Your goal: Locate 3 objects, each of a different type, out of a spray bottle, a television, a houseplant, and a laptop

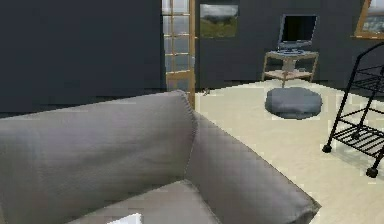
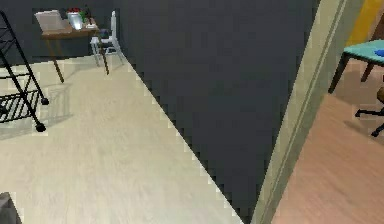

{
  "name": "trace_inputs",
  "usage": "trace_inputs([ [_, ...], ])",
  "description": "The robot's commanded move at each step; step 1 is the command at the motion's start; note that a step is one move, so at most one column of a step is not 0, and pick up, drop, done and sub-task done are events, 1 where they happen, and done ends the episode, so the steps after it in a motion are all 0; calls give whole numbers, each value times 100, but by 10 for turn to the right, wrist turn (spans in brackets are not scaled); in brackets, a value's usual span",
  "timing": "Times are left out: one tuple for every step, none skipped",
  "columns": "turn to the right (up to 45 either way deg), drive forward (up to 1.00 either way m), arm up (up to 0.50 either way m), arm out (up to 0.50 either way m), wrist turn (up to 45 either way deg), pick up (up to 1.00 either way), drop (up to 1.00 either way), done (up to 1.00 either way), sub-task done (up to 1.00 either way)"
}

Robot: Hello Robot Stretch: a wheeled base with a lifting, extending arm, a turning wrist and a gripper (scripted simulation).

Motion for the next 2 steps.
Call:
trace_inputs([
  [450,0,0,0,0,0,0,0,0],
  [180,0,0,0,0,0,0,0,0],
])
